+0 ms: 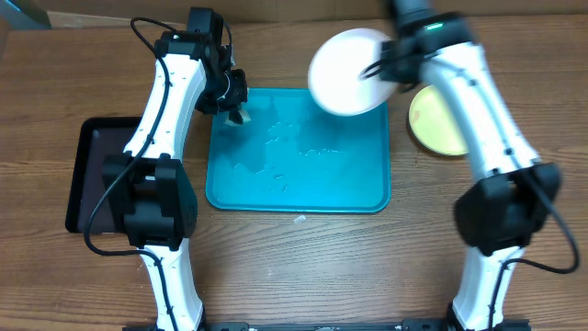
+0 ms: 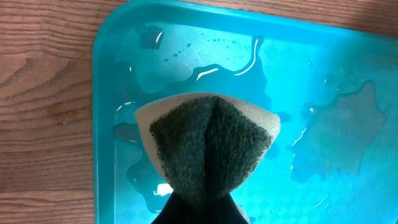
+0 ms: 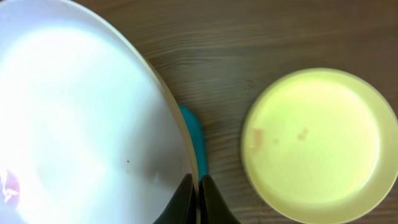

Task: Clean dirty plates on tray and stack at the side
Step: 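Lift the white plate off the tray with the right gripper, then set the white plate on the yellow plate stack with the right gripper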

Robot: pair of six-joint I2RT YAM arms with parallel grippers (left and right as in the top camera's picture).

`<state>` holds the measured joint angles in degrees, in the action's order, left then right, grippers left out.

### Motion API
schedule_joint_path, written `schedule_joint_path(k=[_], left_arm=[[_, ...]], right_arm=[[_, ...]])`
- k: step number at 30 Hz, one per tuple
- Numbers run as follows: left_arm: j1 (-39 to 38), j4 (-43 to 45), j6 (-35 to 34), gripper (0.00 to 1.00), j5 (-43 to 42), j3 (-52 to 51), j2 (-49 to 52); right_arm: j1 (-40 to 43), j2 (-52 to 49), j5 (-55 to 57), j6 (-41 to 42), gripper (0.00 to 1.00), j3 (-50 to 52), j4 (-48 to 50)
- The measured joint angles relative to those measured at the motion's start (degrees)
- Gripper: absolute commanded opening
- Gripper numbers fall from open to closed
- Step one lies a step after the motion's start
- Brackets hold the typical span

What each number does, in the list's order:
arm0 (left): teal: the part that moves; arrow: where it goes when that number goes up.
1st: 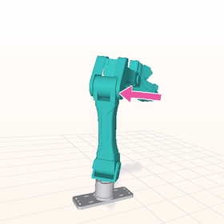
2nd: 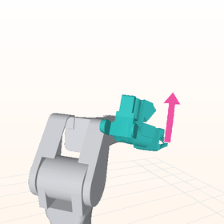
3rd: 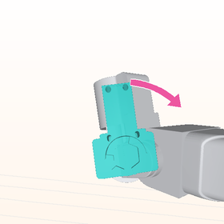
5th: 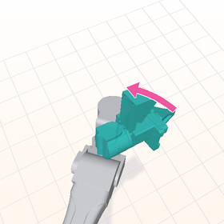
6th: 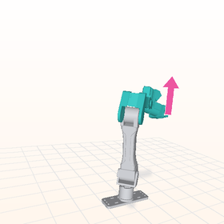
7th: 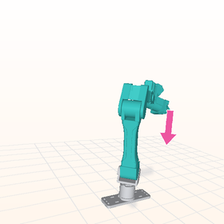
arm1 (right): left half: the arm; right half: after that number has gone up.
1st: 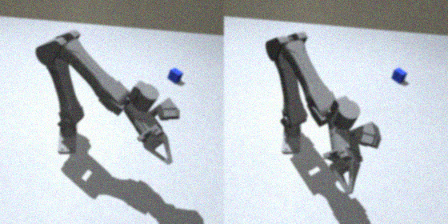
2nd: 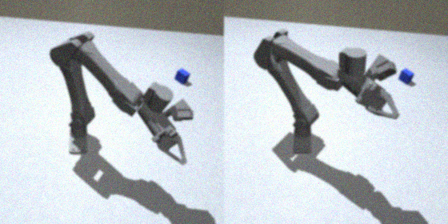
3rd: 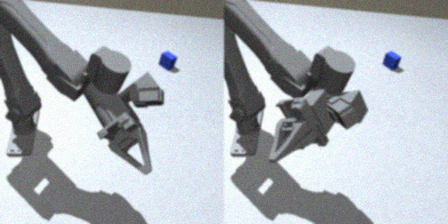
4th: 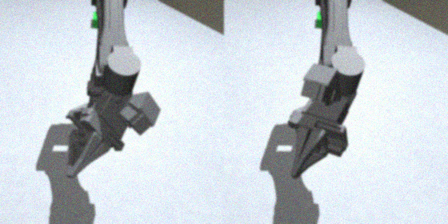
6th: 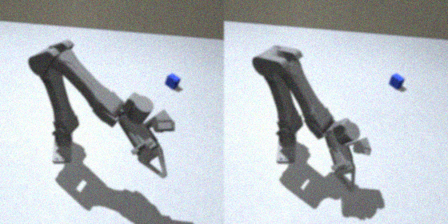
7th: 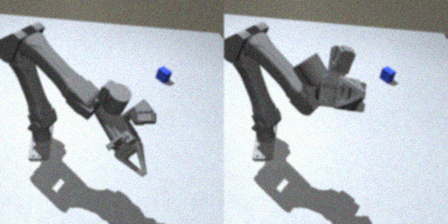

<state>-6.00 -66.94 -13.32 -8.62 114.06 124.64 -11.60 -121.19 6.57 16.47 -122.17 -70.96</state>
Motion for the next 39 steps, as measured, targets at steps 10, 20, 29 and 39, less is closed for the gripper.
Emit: schedule_joint_path(k=[10, 20, 29, 39], left_arm=[[0.00, 0.00, 0.02, 0.04, 0.02, -0.02, 0.00], [0.00, 0.00, 0.02, 0.04, 0.00, -0.02, 0.00], [0.00, 0.22, 0.02, 0.04, 0.00, -0.02, 0.00], [0.02, 0.90, 0.00, 0.04, 1.33, -0.02, 0.00]], right_arm=[[24.48, 0.02, -11.74, 2.75, 0.04, 1.03, -4.68], [29.59, 0.00, -11.72, 3.02, 0.12, 16.24, 4.42], [29.44, 0.00, -12.52, 3.26, 0.34, 19.56, 5.22], [24.28, 0.00, -32.09, -0.68, 0.58, 19.56, 4.52]])
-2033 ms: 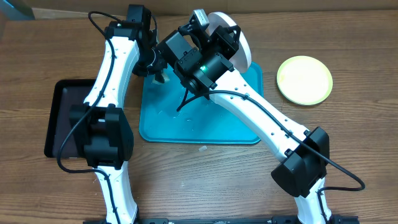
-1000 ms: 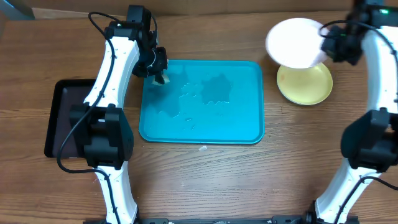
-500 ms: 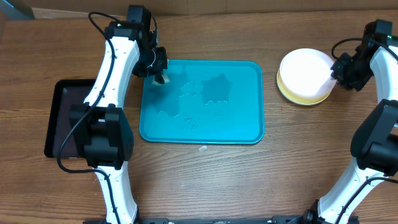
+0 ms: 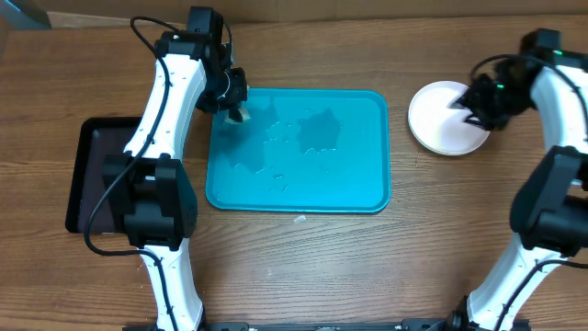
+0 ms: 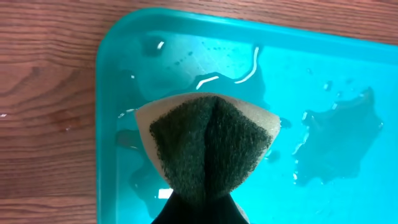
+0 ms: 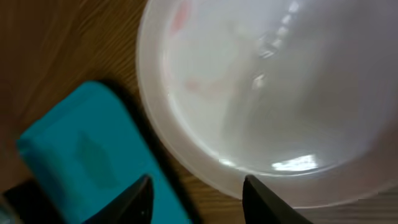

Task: Clean dirty plates on tray and stack at the side
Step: 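Set the white plate on the yellow plate stack with the right gripper, then return the sponge to the black tray with the left gripper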

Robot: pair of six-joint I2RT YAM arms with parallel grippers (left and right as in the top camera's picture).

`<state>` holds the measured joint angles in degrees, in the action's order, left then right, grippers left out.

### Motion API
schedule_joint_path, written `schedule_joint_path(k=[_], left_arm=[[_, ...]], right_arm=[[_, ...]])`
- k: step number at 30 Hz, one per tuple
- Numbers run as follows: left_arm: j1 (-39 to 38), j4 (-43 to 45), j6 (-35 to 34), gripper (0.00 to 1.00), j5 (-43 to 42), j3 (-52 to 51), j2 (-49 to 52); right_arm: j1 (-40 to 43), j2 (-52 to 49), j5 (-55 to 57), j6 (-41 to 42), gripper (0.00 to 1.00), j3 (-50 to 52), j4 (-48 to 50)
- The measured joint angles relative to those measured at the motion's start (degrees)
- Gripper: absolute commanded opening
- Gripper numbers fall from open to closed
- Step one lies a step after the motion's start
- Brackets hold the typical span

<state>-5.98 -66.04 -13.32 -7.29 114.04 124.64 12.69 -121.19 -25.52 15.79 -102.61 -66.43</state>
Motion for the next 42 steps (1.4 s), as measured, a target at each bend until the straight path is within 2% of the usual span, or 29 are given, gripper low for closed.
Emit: schedule_joint_path(k=[4, 6, 11, 16, 20, 25, 29, 32, 37, 38, 39, 41, 42], left_arm=[[0.87, -5.05, 0.00, 0.04, 3.26, 0.44, 0.00], [2.05, -8.04, -0.13, 0.04, 5.20, 1.29, 0.00], [9.35, -13.84, -1.25, 0.04, 10.82, 4.11, -0.63], [19.54, -19.17, -1.75, 0.04, 12.85, 4.46, -1.60], [26.84, -18.84, -2.14, 0.04, 12.24, 4.35, -1.62], [32.17, -13.35, 0.81, 0.04, 6.73, 0.70, -1.86], [33.35, -7.67, 4.13, 0.04, 1.79, -4.61, -1.86], [33.35, -2.99, 5.51, 0.04, 1.03, -9.51, -1.86], [33.40, 2.08, 6.47, 0.10, 2.19, -15.89, -1.86], [33.40, 2.49, 6.45, 0.18, 3.43, -16.72, -1.86], [33.40, 2.56, 6.49, 0.37, 4.66, -17.05, -1.86], [33.40, 2.97, 6.47, 0.95, 6.32, -17.20, -1.86], [33.42, 3.37, 6.49, 1.00, 6.95, -17.20, -1.86]], right_arm=[[-8.70, 0.00, -2.60, -2.38, 0.93, 0.00, 1.90], [-13.57, 0.00, -2.01, -2.62, 1.00, 0.00, 3.76], [-25.33, 0.00, 2.69, -1.62, 1.00, 0.00, 10.03], [-32.33, 0.00, 7.19, 0.92, 1.00, 0.00, 14.91], [-35.28, 0.00, 8.63, 1.62, 1.00, 0.00, 17.16], [-36.41, 0.00, 9.42, 2.05, 1.00, 0.00, 17.49], [-36.35, 0.00, 9.84, 2.21, 1.00, 0.00, 17.38], [-36.35, 0.00, 9.90, 2.21, 1.00, 0.00, 17.18], [-36.35, 0.00, 9.90, 2.19, 1.00, 0.00, 16.85], [-36.35, 0.00, 9.92, 2.19, 1.00, 0.00, 16.76], [-36.33, 0.00, 9.92, 2.23, 1.00, 0.00, 16.65], [-36.35, 0.00, 9.92, 2.21, 1.00, 0.00, 16.50], [-36.35, 0.00, 9.92, 2.21, 1.00, 0.00, 16.35]])
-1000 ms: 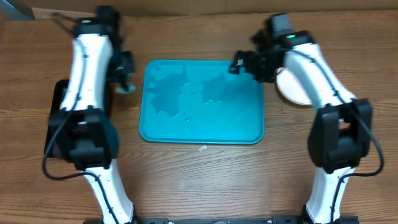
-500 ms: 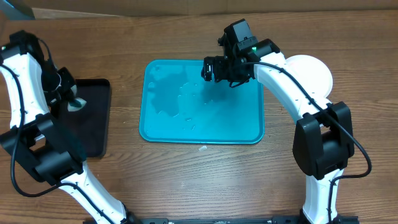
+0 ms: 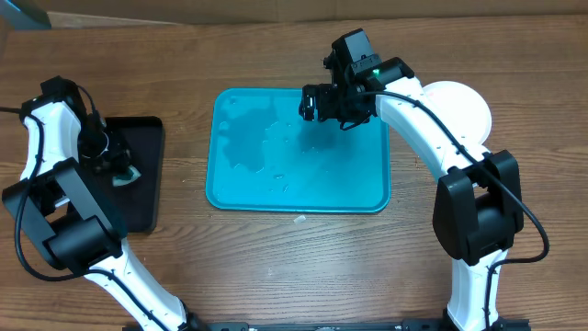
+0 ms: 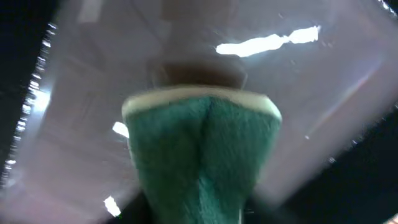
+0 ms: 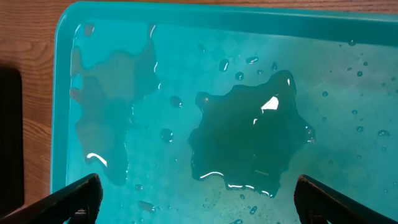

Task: Clean dirty plates on tray and stack at the side
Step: 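Return the sponge to the black tray with the left gripper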

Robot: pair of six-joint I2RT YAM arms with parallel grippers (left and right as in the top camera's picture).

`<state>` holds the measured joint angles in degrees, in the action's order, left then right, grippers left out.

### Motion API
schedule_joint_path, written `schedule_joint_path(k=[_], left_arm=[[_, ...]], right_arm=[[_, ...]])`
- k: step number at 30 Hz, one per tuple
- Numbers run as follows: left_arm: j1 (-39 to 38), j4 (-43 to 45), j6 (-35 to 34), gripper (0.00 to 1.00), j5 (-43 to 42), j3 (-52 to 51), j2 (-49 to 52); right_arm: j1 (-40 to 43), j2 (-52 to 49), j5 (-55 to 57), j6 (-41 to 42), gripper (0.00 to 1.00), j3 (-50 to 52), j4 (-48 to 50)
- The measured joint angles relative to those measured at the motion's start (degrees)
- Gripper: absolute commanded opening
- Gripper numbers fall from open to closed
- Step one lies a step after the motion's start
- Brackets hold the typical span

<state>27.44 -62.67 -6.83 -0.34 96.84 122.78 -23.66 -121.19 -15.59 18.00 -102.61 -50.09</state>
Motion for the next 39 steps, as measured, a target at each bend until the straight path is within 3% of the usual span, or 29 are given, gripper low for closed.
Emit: schedule_joint_path(k=[8, 10, 16, 19, 21, 24, 25, 33, 39], left_arm=[[0.04, -0.70, -0.04, 0.99, 0.74, 0.70, 0.00], [0.04, -2.34, -0.17, 0.87, 0.07, 2.73, 0.00], [0.04, -8.48, -1.53, 0.36, -2.56, 15.52, -0.07], [0.04, -8.79, -1.77, 0.33, -3.06, 18.95, -0.83], [0.04, -8.48, -1.79, 0.35, -2.91, 19.10, -1.31], [0.04, -7.08, -1.79, 0.90, -2.64, 18.21, -1.38], [0.04, -6.56, -1.84, 0.98, -2.60, 17.49, -1.38], [0.04, -4.37, -1.99, 1.00, -2.43, 16.02, -1.38], [0.04, -3.45, -2.01, 1.00, -2.43, 16.02, -1.38]], right_arm=[[0.02, 0.00, -0.02, 0.00, 1.00, 0.00, -0.04], [0.02, 0.00, -0.02, 0.00, 1.00, 0.00, -0.02], [0.00, 0.00, -0.09, 0.00, 1.00, 0.00, -0.04], [0.02, 0.00, -0.11, 0.00, 1.00, 0.00, -0.15], [0.00, 0.00, -0.22, 0.00, 1.00, 0.00, -0.24], [0.00, 0.00, -1.14, 0.17, 1.00, -0.04, -0.63], [0.00, 0.00, -1.49, 0.44, 1.00, -0.22, -1.53], [0.00, 1.49, 0.70, 0.96, 1.00, -7.45, -12.09], [0.00, 12.85, 4.52, 0.02, 1.00, -9.05, -21.64]])
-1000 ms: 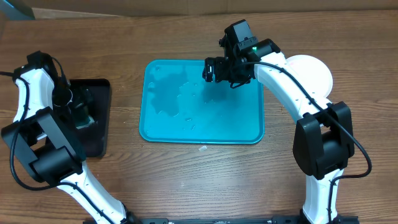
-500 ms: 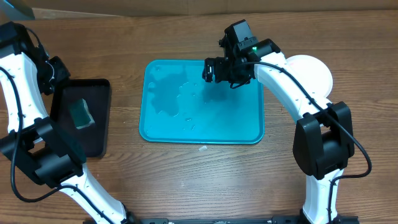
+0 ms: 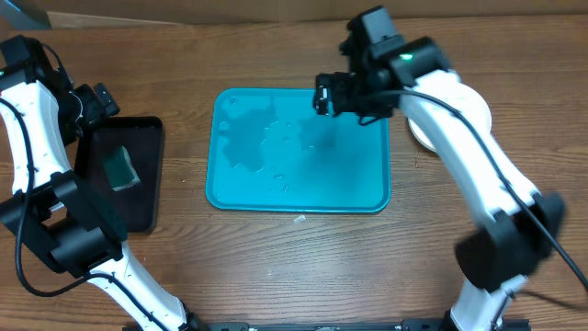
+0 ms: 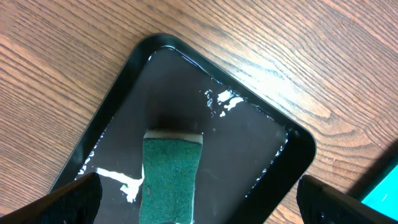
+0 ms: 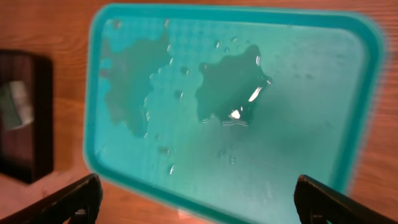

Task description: Clean dirty plates on tray and stack at the side

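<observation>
The teal tray (image 3: pixel 299 188) lies mid-table, wet and with no plates on it; its puddles (image 5: pixel 227 93) show in the right wrist view. A white plate (image 3: pixel 418 133) rests on the table right of the tray, mostly hidden by my right arm. The green sponge (image 4: pixel 171 177) lies loose on the black tray (image 4: pixel 249 155), also seen from overhead as the sponge (image 3: pixel 119 170). My left gripper (image 3: pixel 92 99) hangs open above the black tray's far edge. Over the teal tray's far right part, my right gripper (image 3: pixel 344 92) is open and holds nothing.
The black tray (image 3: pixel 142 198) sits on the wooden table left of the teal tray and carries white suds (image 4: pixel 224 102). A small white scrap (image 3: pixel 299 219) lies on the wood just in front of the teal tray.
The sponge left my left gripper and now lies on the black tray, with that gripper open and higher above it. My right gripper sits higher over the teal tray, still open.
First my left gripper held the sponge over the teal tray's far left corner while my right held a white plate near a yellow plate. Then the white plate lay on the yellow one. Later the sponge was at the black tray, where it now lies released.
</observation>
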Robot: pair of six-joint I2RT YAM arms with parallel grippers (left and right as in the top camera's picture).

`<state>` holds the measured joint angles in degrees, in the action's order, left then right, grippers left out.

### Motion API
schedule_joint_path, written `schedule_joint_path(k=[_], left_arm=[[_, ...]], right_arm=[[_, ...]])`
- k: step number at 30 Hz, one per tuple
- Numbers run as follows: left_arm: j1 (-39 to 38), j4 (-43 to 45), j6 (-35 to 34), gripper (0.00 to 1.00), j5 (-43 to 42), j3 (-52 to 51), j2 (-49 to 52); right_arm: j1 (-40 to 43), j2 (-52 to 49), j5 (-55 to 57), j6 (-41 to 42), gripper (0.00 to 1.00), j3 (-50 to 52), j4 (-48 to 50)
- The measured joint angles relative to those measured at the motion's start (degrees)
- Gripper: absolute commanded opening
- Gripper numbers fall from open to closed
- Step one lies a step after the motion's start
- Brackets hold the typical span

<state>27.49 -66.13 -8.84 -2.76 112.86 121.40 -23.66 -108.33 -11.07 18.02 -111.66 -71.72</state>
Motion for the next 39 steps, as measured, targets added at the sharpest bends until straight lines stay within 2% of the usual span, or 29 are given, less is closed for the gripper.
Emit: schedule_joint_path(k=[6, 12, 27, 34, 39], left_arm=[[0.00, 0.00, 0.00, 1.00, 0.00, 0.00, 0.00], [0.00, 0.02, 0.00, 1.00, -0.02, 0.00, 0.00], [0.00, 0.02, 0.00, 1.00, -0.02, 0.00, 0.00], [0.00, 0.02, 0.00, 1.00, 0.00, 0.00, 0.00], [0.00, 0.02, 0.00, 1.00, -0.02, 0.00, 0.00]], right_arm=[[0.00, 7.96, 1.16, -0.09, 1.00, -1.25, -9.14], [0.00, 7.39, 1.46, -0.09, 1.00, -1.31, -17.03], [0.66, 7.28, 2.34, -0.42, 1.00, -1.31, -22.40], [8.87, 9.03, 0.90, -3.45, 1.00, -1.31, -21.55], [16.83, 13.79, 0.39, -7.78, 1.00, -1.25, -15.89]])
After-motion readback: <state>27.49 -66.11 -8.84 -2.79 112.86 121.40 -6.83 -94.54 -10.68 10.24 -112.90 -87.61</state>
